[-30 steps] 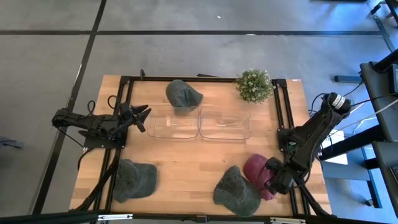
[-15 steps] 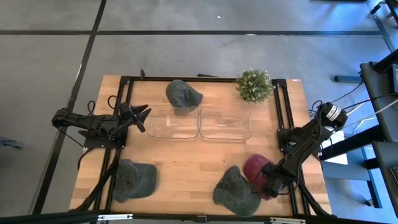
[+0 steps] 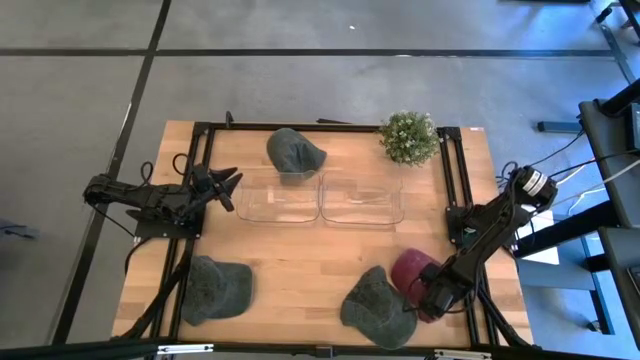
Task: Pick & Place hat
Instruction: Put the red cap into the right transparent bin
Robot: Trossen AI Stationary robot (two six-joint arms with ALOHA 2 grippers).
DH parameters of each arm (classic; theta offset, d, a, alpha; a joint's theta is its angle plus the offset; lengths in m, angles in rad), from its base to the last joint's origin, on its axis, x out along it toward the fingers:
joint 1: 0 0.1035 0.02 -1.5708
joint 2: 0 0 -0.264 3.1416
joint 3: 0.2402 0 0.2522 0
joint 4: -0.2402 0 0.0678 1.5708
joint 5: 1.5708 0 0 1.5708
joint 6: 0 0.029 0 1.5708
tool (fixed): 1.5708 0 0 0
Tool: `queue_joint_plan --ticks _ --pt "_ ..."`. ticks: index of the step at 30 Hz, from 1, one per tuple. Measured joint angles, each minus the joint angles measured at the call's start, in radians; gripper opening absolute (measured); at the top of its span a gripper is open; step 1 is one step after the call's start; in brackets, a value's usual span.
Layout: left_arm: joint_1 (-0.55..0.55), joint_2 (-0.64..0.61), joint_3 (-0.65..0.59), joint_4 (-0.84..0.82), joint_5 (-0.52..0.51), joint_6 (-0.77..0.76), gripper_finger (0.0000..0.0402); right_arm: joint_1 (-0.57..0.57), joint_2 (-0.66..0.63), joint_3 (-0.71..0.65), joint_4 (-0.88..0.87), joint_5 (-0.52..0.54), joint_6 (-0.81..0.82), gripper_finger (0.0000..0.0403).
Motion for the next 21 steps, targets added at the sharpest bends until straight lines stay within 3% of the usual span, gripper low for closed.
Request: queue_joint_plan --ticks 5,10,17,21 --pt "0.0 0.0 0.0 0.0 -0.009 0.0 0.0139 -0.002 -0.094 0.063 -0.141 0.076 0.011 0.0012" --pt "0.0 0.0 0.0 0.0 -0.018 0.0 0.0139 -0.016 -0.172 0.228 -0.489 0.184 0.025 0.0012" --pt "0.0 0.0 0.0 -0.003 -0.071 0.0 0.0139 -0.076 -0.209 0.56 -0.961 0.476 -0.046 0.0011" --pt "0.0 0.001 0.0 -0.004 -0.077 0.0 0.0139 -0.127 -0.232 0.688 -0.983 0.679 -0.193 0.0011"
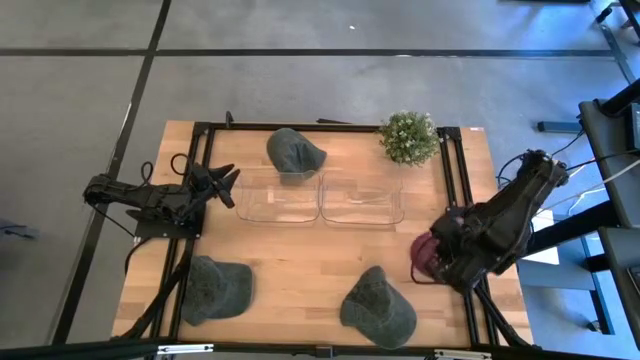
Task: Pick & Place hat
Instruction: Put the red cap into the right transparent bin
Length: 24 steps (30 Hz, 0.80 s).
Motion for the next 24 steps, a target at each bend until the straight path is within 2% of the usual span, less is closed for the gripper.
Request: queue_joint_plan --ticks 4,8,17,20,24 --pt "0.0 0.005 0.0 0.0 0.0 0.0 0.0139 -0.091 -0.007 0.084 -0.003 0.19 -0.175 0.0011" --pt "0.0 0.013 0.0 0.0 0.0 0.0 0.0139 -0.209 -0.006 0.162 -0.004 0.3 -0.404 0.0011" --pt "0.0 0.016 0.0 0.0 0.0 0.041 0.0139 -0.443 -0.007 0.331 0.082 0.409 -0.914 0.0011" --pt "0.0 0.016 0.0 0.0 0.0 0.051 0.0139 -0.522 -0.006 0.336 0.115 0.395 -1.067 0.0011" --pt "0.0 0.016 0.0 0.0 0.0 0.053 0.0139 -0.613 -0.007 0.278 0.13 0.339 -1.196 0.0011"
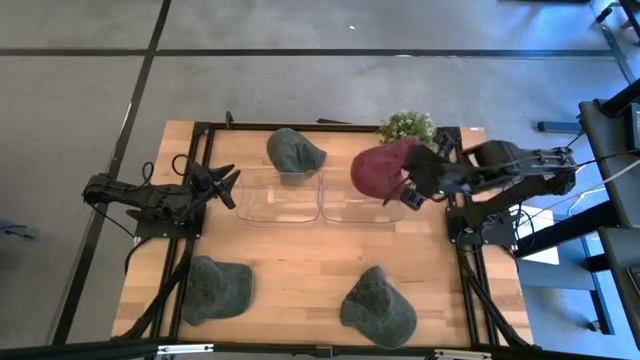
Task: Pick & Place hat
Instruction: Put the red cap into the right transparent bin, then put the bottom left black cap into the left transparent bin
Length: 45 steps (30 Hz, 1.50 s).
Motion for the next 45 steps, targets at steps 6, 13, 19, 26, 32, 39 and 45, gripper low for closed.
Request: queue_joint_plan --ticks 6,13,19,26,32,39,45 --pt "0.0 0.0 0.0 0.0 -0.001 0.0 0.0139 -0.085 0.002 -0.166 0.08 -0.118 -0.086 0.0011" --pt "0.0 0.0 0.0 -0.001 -0.005 0.0 0.0139 -0.114 0.001 -0.359 0.22 -0.193 -0.084 0.0011" --pt "0.0 0.0 0.0 -0.002 -0.017 0.0 0.0139 -0.14 0.001 -0.48 0.286 -0.214 -0.071 0.0011" --pt "0.0 0.0 0.0 -0.002 -0.024 0.0 0.0139 -0.165 0.0 -0.521 0.288 -0.191 -0.023 0.0065" --pt "0.0 -0.001 0.0 -0.002 -0.024 0.0 0.0139 -0.165 0.0 -0.508 0.286 -0.205 -0.057 0.0113" --pt "0.0 -0.001 0.0 0.005 -0.024 -0.001 0.0139 -0.165 0.0 -0.373 0.253 -0.14 -0.055 0.0162" --pt "0.0 -0.001 -0.001 0.05 0.021 -0.003 0.0139 -0.165 0.0 -0.253 0.364 -0.135 -0.131 0.0171"
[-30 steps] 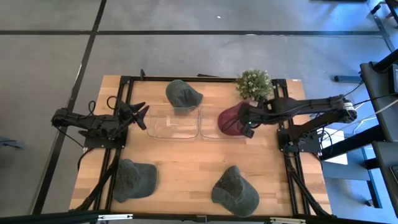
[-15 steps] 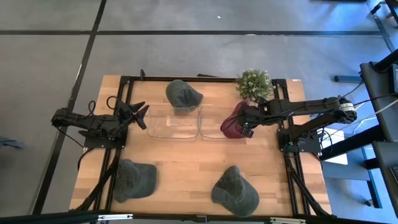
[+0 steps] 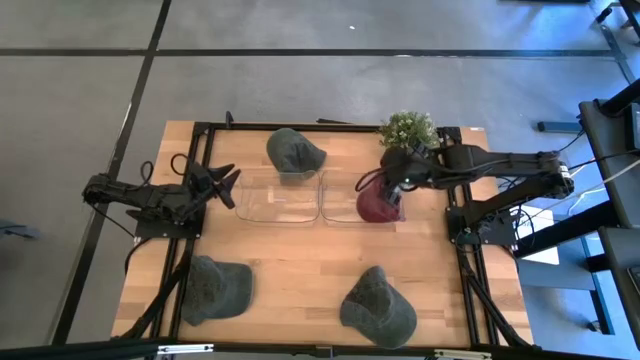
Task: Pick & Place hat
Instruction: Put the bottom left black cap into the left transparent bin
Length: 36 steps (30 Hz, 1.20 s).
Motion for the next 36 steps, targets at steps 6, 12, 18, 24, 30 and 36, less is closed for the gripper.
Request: queue_joint_plan --ticks 6,12,18,24,30,36 --pt "0.0 0.0 0.0 0.067 0.057 0.001 0.0139 0.0 0.0 0.007 0.128 -0.003 -0.086 0.0172" --pt "0.0 0.0 0.0 0.084 0.068 -0.008 0.0139 0.0 0.0 0.007 0.154 -0.003 -0.106 0.0172" --pt "0.0 0.0 0.0 0.085 0.087 -0.078 0.0139 0.0 0.006 -0.027 0.255 -0.003 -0.146 0.0172" --pt "0.0 0.0 0.0 0.085 0.137 -0.12 0.0153 0.0 0.028 -0.041 0.259 -0.003 -0.162 0.0172" --pt "0.0 0.0 0.0 0.106 0.207 -0.159 0.02 0.0 0.038 -0.042 0.257 -0.003 -0.19 0.0172" --pt "0.0 0.0 0.001 0.185 0.367 -0.151 0.0214 0.0 0.038 -0.042 0.257 -0.002 -0.205 0.0172"
